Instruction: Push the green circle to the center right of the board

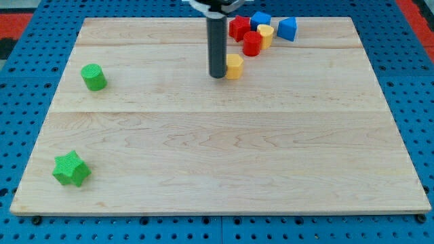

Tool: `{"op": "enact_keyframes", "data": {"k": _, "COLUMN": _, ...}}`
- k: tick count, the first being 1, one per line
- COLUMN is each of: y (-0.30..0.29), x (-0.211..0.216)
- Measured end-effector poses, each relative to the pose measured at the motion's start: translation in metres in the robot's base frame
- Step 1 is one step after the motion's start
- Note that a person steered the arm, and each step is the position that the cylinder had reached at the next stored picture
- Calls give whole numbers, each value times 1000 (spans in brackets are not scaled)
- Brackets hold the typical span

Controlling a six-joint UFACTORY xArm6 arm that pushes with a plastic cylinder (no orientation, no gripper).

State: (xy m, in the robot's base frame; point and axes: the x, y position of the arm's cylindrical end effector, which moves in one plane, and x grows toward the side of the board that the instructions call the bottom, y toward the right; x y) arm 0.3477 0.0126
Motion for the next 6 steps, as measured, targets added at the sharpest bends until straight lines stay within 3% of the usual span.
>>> {"op": "enact_keyframes", "data": {"k": 1, "y": 33, "x": -22}}
{"op": "enact_keyframes", "data": {"k": 3, "y": 66, "x": -27}}
{"op": "enact_keyframes", "data": {"k": 5, "y": -81, "x": -29}}
{"op": "enact_keyframes", "data": {"k": 6, "y": -140, "x": -78}}
